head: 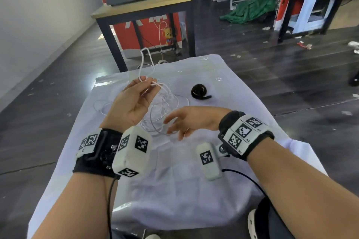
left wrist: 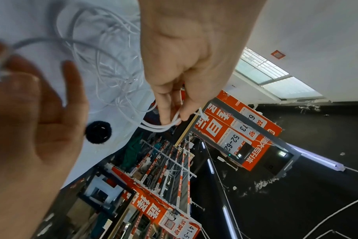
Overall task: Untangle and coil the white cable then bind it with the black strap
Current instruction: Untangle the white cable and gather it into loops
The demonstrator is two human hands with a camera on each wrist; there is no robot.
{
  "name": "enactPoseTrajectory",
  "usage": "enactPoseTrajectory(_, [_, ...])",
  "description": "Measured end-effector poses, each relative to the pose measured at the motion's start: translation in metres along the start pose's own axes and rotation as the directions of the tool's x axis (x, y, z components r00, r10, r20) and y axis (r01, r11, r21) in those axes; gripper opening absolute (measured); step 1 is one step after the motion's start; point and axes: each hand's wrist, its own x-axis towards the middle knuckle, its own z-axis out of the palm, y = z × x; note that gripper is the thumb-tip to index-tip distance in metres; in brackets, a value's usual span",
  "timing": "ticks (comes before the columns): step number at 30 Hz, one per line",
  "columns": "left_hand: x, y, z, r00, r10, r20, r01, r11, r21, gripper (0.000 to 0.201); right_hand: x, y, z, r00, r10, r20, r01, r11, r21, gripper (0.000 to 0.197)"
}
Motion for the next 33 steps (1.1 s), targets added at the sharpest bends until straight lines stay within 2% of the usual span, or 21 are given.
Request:
enactPoseTrajectory(2, [0.003, 0.006, -0.001, 0.999, 0.024, -0.024, -0.026, 0.995, -0.099, 0.016, -0.002, 0.0, -0.002, 1.0, 0.005, -0.005, -0.005, 0.991, -0.131, 0.028])
enactPoseTrajectory(3, [0.005, 0.01, -0.004, 0.998, 0.037, -0.05, -0.043, 0.99, -0.136, 0.016, -0.003, 0.001, -0.005, 0.999, -0.01, -0.052, 0.0, 0.983, -0.186, 0.024])
enactPoseTrajectory(4, [0.008, 0.014, -0.009, 0.995, 0.053, -0.084, -0.066, 0.985, -0.158, 0.016, -0.004, 0.001, -0.008, 0.991, -0.041, -0.124, 0.014, 0.979, -0.205, 0.02])
enactPoseTrajectory(6, [0.013, 0.019, -0.022, 0.982, 0.101, -0.161, -0.129, 0.976, -0.177, 0.018, -0.006, 0.002, -0.018, 0.944, -0.11, -0.31, 0.077, 0.99, -0.117, 0.019])
enactPoseTrajectory(9, [0.016, 0.025, -0.043, 0.937, 0.207, -0.283, -0.243, 0.965, -0.099, 0.023, -0.009, 0.002, -0.032, 0.819, -0.145, -0.555, 0.219, 0.973, 0.07, 0.02])
enactPoseTrajectory(11, [0.016, 0.03, -0.055, 0.911, 0.228, -0.342, -0.24, 0.971, 0.009, 0.024, -0.011, 0.003, -0.039, 0.69, -0.128, -0.712, 0.33, 0.932, 0.152, 0.021])
enactPoseTrajectory(13, [0.017, 0.031, -0.069, 0.894, 0.238, -0.381, -0.245, 0.969, 0.029, 0.02, -0.014, 0.005, -0.044, 0.549, -0.099, -0.83, 0.391, 0.908, 0.151, 0.024])
enactPoseTrajectory(14, [0.02, 0.031, -0.077, 0.88, 0.249, -0.404, -0.241, 0.968, 0.07, 0.015, -0.015, 0.006, -0.044, 0.513, -0.09, -0.853, 0.403, 0.903, 0.147, 0.024])
enactPoseTrajectory(15, [0.021, 0.028, -0.08, 0.885, 0.229, -0.405, -0.206, 0.973, 0.099, 0.013, -0.016, 0.007, -0.045, 0.511, -0.086, -0.855, 0.405, 0.902, 0.151, 0.024])
enactPoseTrajectory(17, [0.021, 0.023, -0.081, 0.878, 0.172, -0.446, -0.102, 0.979, 0.176, 0.018, -0.018, 0.008, -0.043, 0.583, -0.1, -0.806, 0.383, 0.909, 0.164, 0.023])
enactPoseTrajectory(19, [0.022, 0.017, -0.078, 0.904, 0.067, -0.422, 0.029, 0.976, 0.217, 0.008, -0.018, 0.008, -0.038, 0.673, -0.12, -0.73, 0.334, 0.93, 0.155, 0.024])
enactPoseTrajectory(20, [0.021, 0.016, -0.074, 0.914, 0.048, -0.402, 0.086, 0.947, 0.309, 0.005, -0.018, 0.008, -0.036, 0.702, -0.125, -0.701, 0.314, 0.938, 0.148, 0.024])
enactPoseTrajectory(21, [0.024, 0.016, -0.071, 0.919, 0.058, -0.391, 0.136, 0.882, 0.451, 0.012, -0.018, 0.008, -0.035, 0.722, -0.13, -0.68, 0.303, 0.942, 0.142, 0.023])
enactPoseTrajectory(22, [0.025, 0.016, -0.068, 0.927, 0.114, -0.356, 0.157, 0.746, 0.647, 0.027, -0.018, 0.008, -0.034, 0.736, -0.137, -0.663, 0.296, 0.946, 0.133, 0.023])
enactPoseTrajectory(23, [0.023, 0.018, -0.065, 0.935, 0.202, -0.293, 0.145, 0.536, 0.831, 0.039, -0.018, 0.007, -0.034, 0.75, -0.146, -0.645, 0.289, 0.95, 0.12, 0.022])
enactPoseTrajectory(24, [0.022, 0.019, -0.061, 0.93, 0.314, -0.191, 0.088, 0.315, 0.945, 0.045, -0.019, 0.006, -0.033, 0.767, -0.159, -0.622, 0.279, 0.955, 0.1, 0.021])
enactPoseTrajectory(25, [0.019, 0.019, -0.056, 0.917, 0.396, -0.056, 0.002, 0.136, 0.991, 0.044, -0.02, 0.004, -0.033, 0.789, -0.173, -0.59, 0.265, 0.962, 0.073, 0.02])
enactPoseTrajectory(27, [0.015, 0.016, -0.044, 0.901, 0.391, 0.19, -0.174, -0.077, 0.982, 0.04, -0.022, 0.002, -0.032, 0.841, -0.199, -0.503, 0.231, 0.973, 0.001, 0.02])
enactPoseTrajectory(29, [0.015, 0.007, -0.035, 0.925, 0.256, 0.28, -0.263, -0.101, 0.96, 0.038, -0.023, 0.001, -0.03, 0.891, -0.207, -0.404, 0.199, 0.978, -0.061, 0.02])
enactPoseTrajectory(31, [0.018, -0.006, -0.035, 0.946, 0.071, 0.317, -0.308, -0.114, 0.944, 0.038, -0.023, 0.002, -0.028, 0.931, -0.166, -0.324, 0.142, 0.985, -0.098, 0.018])
enactPoseTrajectory(33, [0.023, -0.014, -0.038, 0.958, -0.038, 0.286, -0.287, -0.206, 0.936, 0.042, -0.023, 0.004, -0.027, 0.954, -0.113, -0.279, 0.082, 0.989, -0.121, 0.017])
